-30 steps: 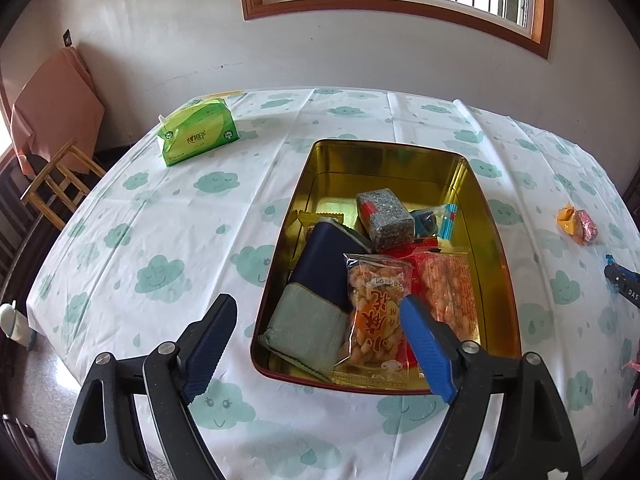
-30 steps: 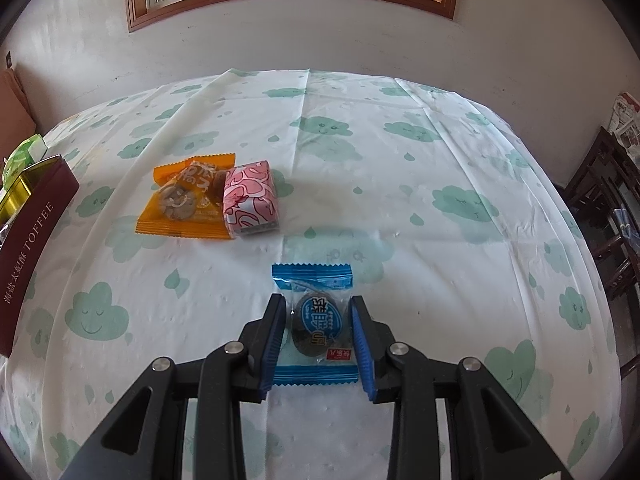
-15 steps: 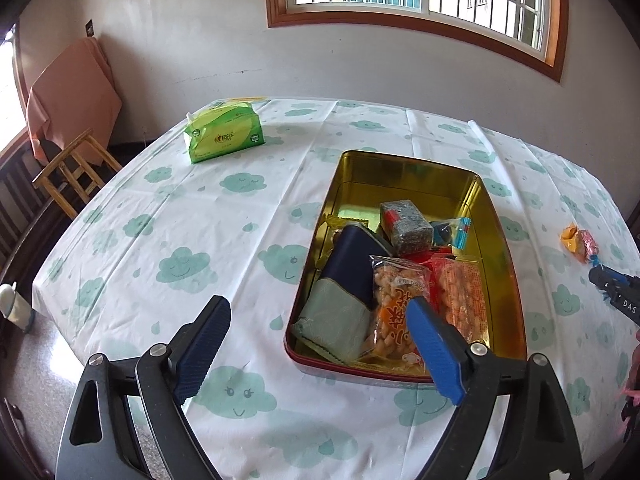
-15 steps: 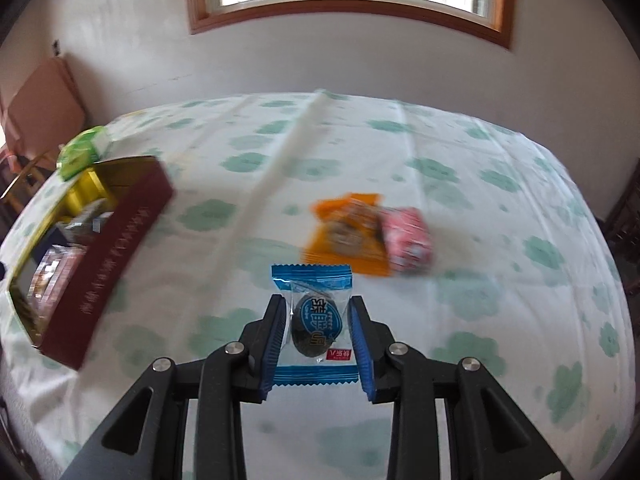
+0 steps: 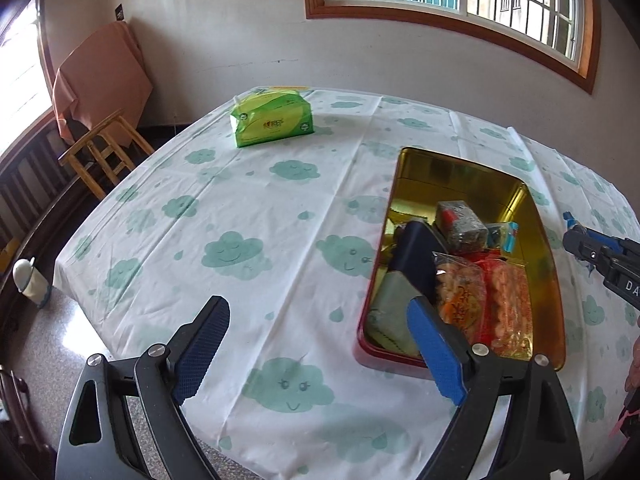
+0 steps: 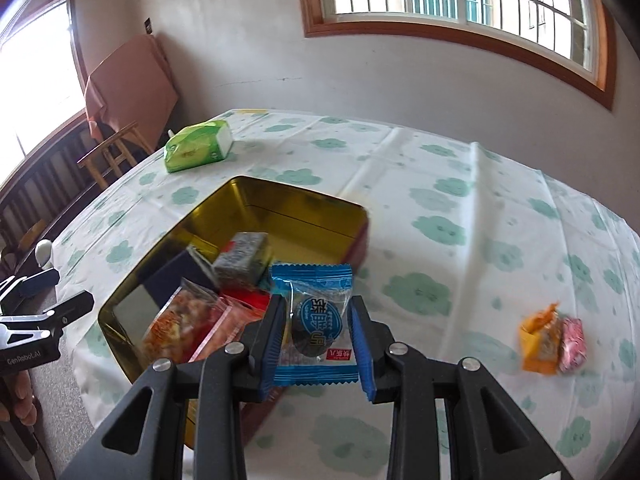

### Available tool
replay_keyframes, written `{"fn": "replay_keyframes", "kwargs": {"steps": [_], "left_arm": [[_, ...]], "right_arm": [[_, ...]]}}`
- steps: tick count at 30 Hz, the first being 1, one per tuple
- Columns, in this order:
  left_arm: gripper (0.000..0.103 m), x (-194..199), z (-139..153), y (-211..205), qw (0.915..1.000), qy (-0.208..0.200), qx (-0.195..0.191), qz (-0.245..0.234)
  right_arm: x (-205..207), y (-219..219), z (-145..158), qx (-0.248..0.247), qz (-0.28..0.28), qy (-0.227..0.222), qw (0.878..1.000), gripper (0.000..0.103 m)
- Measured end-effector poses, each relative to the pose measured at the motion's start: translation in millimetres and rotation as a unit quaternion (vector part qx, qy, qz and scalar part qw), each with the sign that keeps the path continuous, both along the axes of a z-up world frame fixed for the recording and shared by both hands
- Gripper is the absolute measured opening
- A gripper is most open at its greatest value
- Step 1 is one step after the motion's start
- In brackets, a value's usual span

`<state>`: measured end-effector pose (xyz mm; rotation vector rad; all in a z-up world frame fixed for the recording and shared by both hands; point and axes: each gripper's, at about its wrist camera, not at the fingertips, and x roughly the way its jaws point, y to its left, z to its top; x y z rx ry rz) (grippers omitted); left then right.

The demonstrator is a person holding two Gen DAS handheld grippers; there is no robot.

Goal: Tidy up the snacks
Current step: 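Carry the blue-wrapped candy into the tin and open the right tool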

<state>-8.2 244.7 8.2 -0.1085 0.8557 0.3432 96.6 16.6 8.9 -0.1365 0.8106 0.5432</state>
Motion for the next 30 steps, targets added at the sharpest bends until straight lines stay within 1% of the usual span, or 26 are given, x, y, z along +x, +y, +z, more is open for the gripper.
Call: {"fn": "replay_keyframes", "kwargs": {"steps": [8,12,17,23,30], "left_arm": [[0.088,-4,-5,20,0.9994,0.012,-0.012,0.029],[0.088,-5,-9,27,0.9990,0.017,-0.014,0.039],[0.088,-3,-13,30,0.9988,0.023,-0.017,0.040],[0.088,-2,-13,28,0.9990,0.023,-0.014,0.035],[0.088,0,-17,23,0.9991,0.028,-0.013,0.029]], "right_arm": [[7,39,-11,-0.025,0.032,-0.005,0.999,0.032],[10,47,-19,-0.027,0.037,0.002,0.999,0.033],[13,50,-26,-0.026,0.037,0.008,0.999,0.033],[11,58,-31,-0.037,0.044,0.006,0.998,0.033],[11,54,-31,-0.026,0.041,0.010,0.999,0.034]]}}
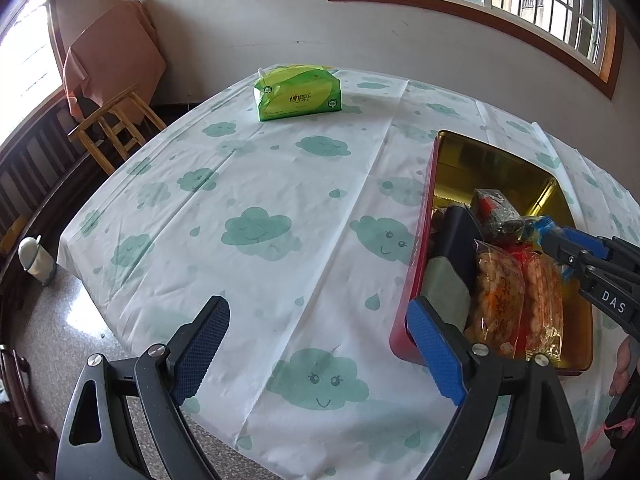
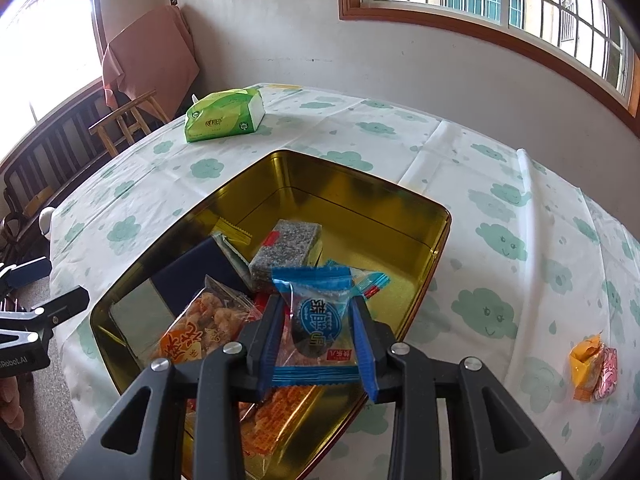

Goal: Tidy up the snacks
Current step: 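Carry the blue-wrapped candy into the tin and open the right tool, then move the right tool to the pink-wrapped candy and grasp it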

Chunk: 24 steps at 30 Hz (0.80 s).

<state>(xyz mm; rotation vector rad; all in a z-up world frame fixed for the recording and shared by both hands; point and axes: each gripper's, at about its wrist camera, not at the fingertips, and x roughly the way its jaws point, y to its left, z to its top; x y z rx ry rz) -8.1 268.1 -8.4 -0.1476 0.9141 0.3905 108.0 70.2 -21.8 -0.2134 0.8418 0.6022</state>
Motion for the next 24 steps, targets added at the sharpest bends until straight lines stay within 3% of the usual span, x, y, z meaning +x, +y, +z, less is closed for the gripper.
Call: {"fn": "replay_keyframes", "kwargs": {"steps": [2,13,24], "left_arm": [[0.088,0,-1,-1,1.0000,0.002,0.000,-0.002],[0.088,3,5,-17,0.9998,-0.001,0.009,-0.018],[0.088,13,25,-51,0.9976,-0.017,0.021,-0.064]], "right_arm": [[0,-3,0,0.005,-0.002,0.003,1.000,0.044],[-9,-33,16,0.045,-0.014,-0.011,0.999,0.048],[4,-154,19,0.037,-0.125,-0.035,0.991,0.048]]}}
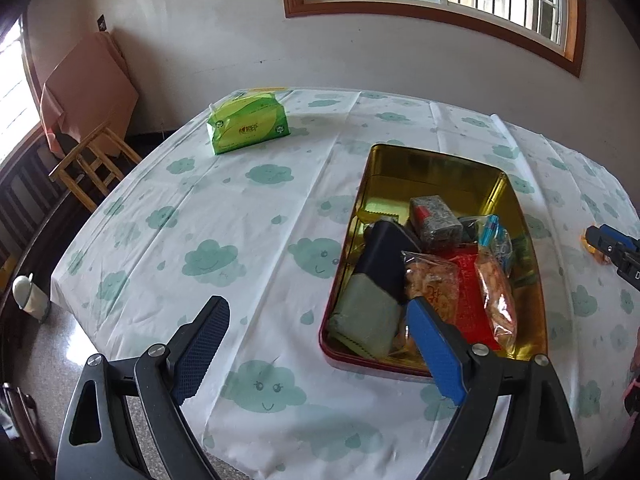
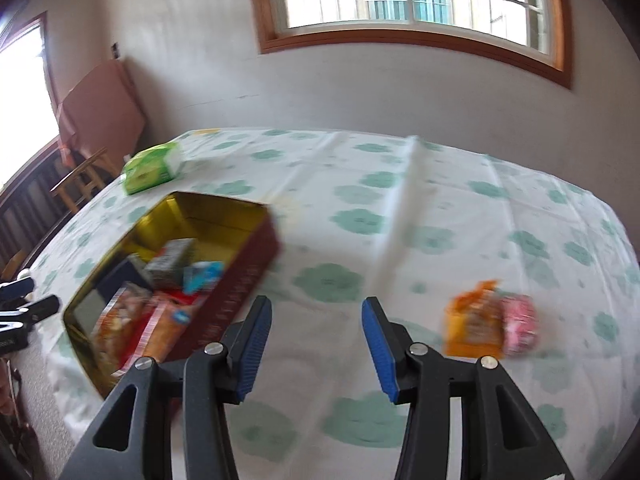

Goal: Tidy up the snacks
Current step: 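Move the right tool to the pink-wrapped candy and grasp it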

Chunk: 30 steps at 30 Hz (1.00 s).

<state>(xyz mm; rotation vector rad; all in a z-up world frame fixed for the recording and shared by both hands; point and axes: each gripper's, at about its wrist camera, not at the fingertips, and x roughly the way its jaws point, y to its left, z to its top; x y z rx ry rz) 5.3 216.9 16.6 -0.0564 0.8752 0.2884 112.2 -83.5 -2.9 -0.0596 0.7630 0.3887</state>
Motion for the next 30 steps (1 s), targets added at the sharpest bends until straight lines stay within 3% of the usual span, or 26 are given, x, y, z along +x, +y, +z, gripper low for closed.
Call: {"fn": "replay_keyframes", "kwargs": {"steps": [7,12,27,30], "left_arm": [[0.088,10,9,-31,0.9994,-0.003,0.004,-0.033],[0.088,20,10,-58,0.9978,0.001,-0.001,-0.067],[0.088,60,10,-153,0.9866,0.010,0.008,-0.163],[0.088,71,7,-173,0.9836,0.010,0.003,-0.180]], "right_arm": [[16,-82,-15,-0.019,-0.081,0.009,0.996,0.048],[31,-109,-30,-0.026,-0.104,0.023,0.994,0.048],[63,-126,-57,-0.030,-0.106,0.037,0.993,0.048],[65,-129,-60,-0.027,-0.102,0.043,0.994,0.040]]}}
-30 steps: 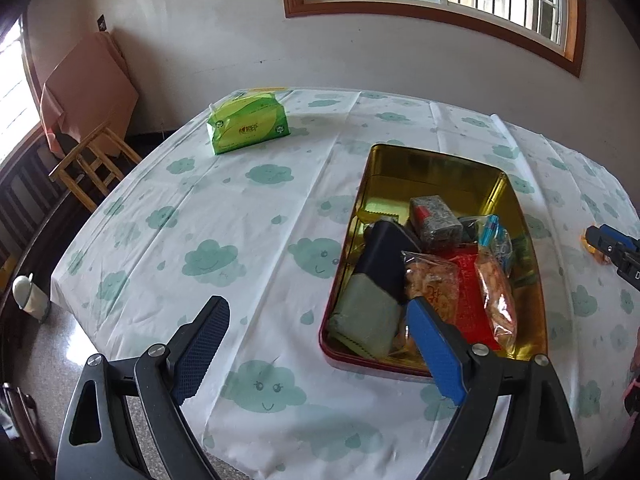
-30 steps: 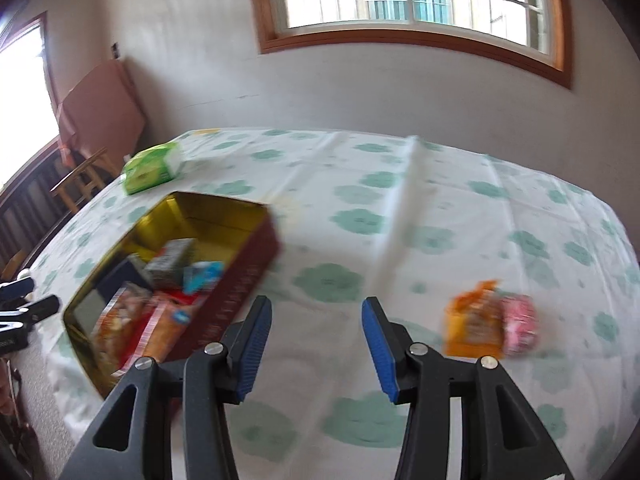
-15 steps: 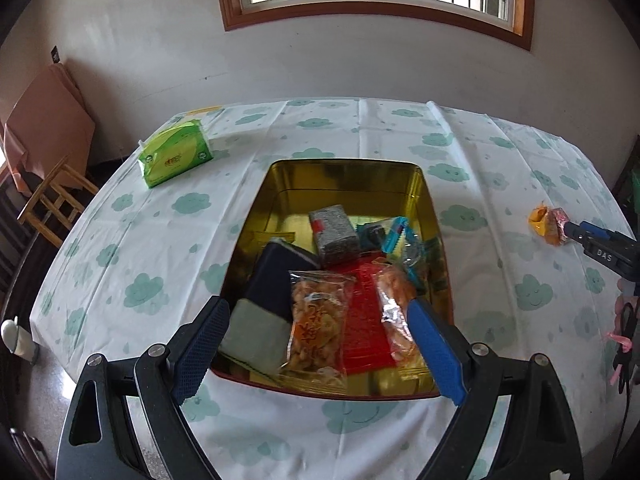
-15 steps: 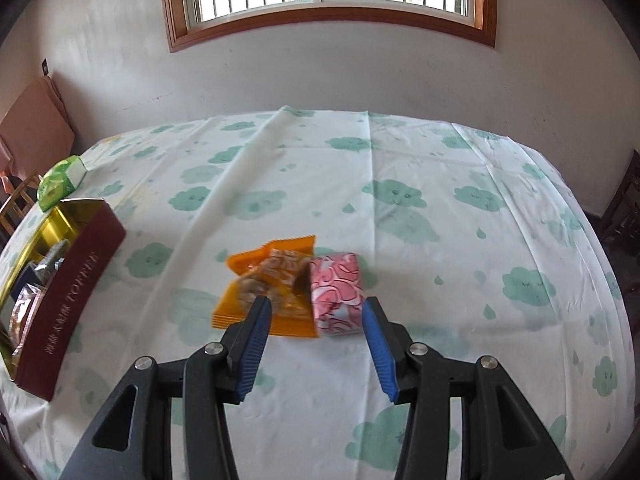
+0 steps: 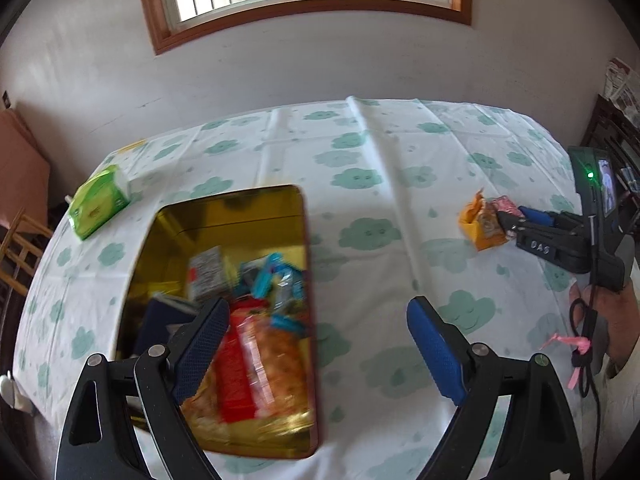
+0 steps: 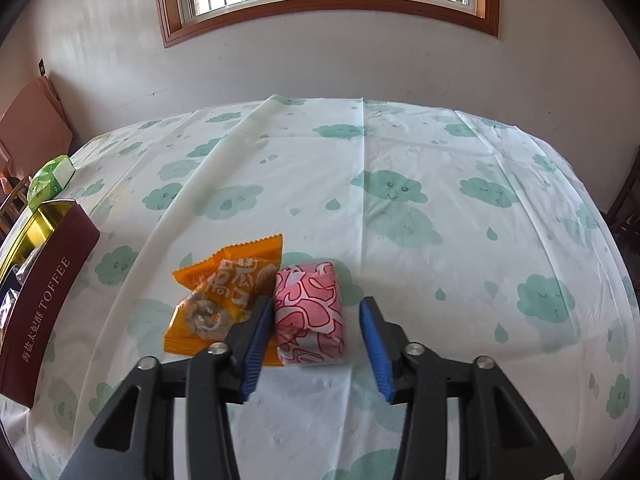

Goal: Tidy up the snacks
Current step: 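Move the right tool to the pink-wrapped candy and grasp it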

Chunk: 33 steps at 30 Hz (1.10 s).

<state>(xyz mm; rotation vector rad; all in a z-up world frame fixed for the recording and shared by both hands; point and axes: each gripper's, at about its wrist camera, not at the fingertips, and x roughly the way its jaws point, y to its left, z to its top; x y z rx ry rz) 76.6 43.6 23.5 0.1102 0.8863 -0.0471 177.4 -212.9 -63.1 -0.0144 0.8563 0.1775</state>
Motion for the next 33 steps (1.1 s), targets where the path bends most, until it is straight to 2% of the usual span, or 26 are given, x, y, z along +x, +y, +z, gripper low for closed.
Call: {"fn": "replay_keyframes", "kwargs": {"steps": [2,4,8,13,21,26,33], "left_arm": [[0.088,9,-4,-14,0.9999,0.003,-0.007,-0.012],[0.088,17,-9,-28,0.9997,0.006,-0.014,-0.020],[0.088,30,-17,-47,0.9989,0.017,-0.035,-0.028],[0.088,44,-27,-72,0.9978,0.025,-0.050,-0.037],[0.088,59,-39,-104,0.9974,0.032,-0.046,-0.044],[0.088,67,-43,-114,0.9974,0.037,-0.045,-0.041],[0.088,80,-47,-137,0.9972,0.033,-0.045,-0.049]], "right_arm": [[-1,-2,-3,0.004,0.003,0.003,1.000,0.039],[-4,-6,-3,0.012,0.004,0.001,1.000,0.032],[-14,-16,-2,-0.001,0.001,-0.005,1.000,0.030],[-23,-51,-2,-0.010,-0.030,-0.005,0.999,0.030],[-33,-93,-5,-0.008,-0.070,0.005,0.998,0.030],[-32,-88,-6,-0.023,-0.071,0.005,0.997,0.030],[-33,-91,-6,-0.010,-0.072,0.005,0.997,0.030]]}}
